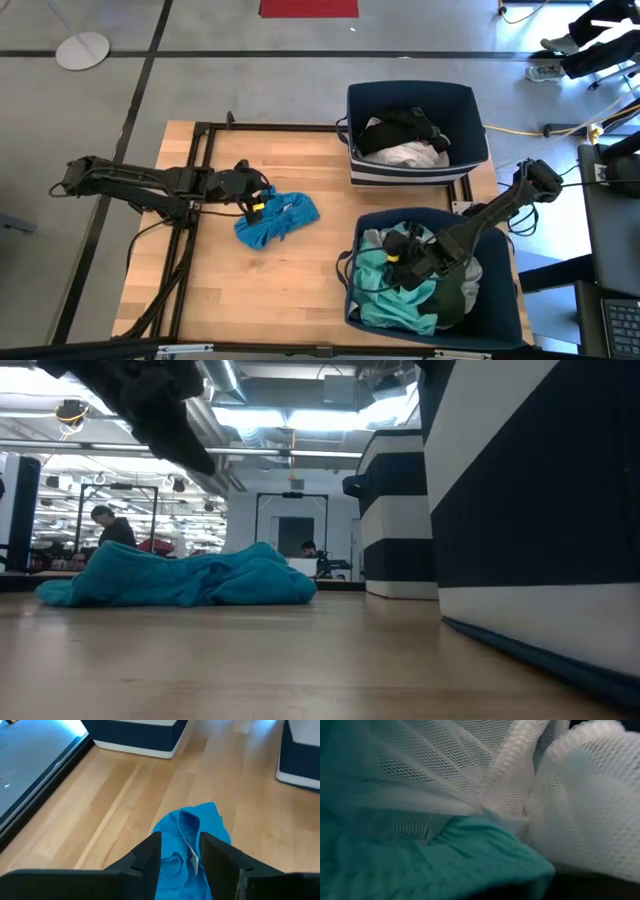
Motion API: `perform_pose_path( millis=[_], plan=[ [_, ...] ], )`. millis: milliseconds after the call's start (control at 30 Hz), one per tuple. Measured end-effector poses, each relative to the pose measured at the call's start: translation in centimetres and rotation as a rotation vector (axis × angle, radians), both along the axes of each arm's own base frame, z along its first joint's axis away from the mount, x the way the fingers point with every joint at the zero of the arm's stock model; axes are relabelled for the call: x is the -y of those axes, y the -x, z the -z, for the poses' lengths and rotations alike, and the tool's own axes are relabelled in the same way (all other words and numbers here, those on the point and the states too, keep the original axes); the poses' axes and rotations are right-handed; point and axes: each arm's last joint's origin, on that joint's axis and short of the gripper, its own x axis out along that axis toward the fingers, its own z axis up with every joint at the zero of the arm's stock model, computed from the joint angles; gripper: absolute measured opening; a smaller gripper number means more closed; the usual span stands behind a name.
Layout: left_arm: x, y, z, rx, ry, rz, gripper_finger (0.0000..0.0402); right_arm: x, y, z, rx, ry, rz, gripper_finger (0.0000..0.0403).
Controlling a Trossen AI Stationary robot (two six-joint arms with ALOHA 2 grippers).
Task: Sort clothes
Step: Put the light blue shorts into the bottom blue laundry organizer, then put the blue shorts into the bottom blue laundry organizer
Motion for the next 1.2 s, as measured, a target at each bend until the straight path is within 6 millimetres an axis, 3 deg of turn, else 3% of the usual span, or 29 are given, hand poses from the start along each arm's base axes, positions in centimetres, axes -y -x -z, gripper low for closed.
perform_pose_path(
  millis=[267,467,767,1000,1200],
  plan=[
    [0.0,-0.5,0.5,-0.027,-0.003,0.003,0.0125,0.0,0.0,1.7,0.018,-0.024,0.008,0.0039],
    [0.0,-0.5,0.5,-0.029,-0.003,0.003,0.0125,0.1,-0.4,0.1,-0.012,-0.128,0.039,0.0080],
    [0.0,-0.5,0.5,-0.028,-0.009,0.008,0.0125,-0.3,-0.3,-6.7,-0.088,-0.201,-0.046,0.0184],
    [0.0,-0.6,0.4,-0.016,-0.014,0.012,0.0125,0.9,1.3,-12.9,-0.119,-0.159,0.009,0.0195],
    [0.0,-0.6,0.4,-0.019,-0.014,0.013,0.0125,1.3,1.3,-17.5,0.094,-0.140,-0.015,0.0195]
  ],
)
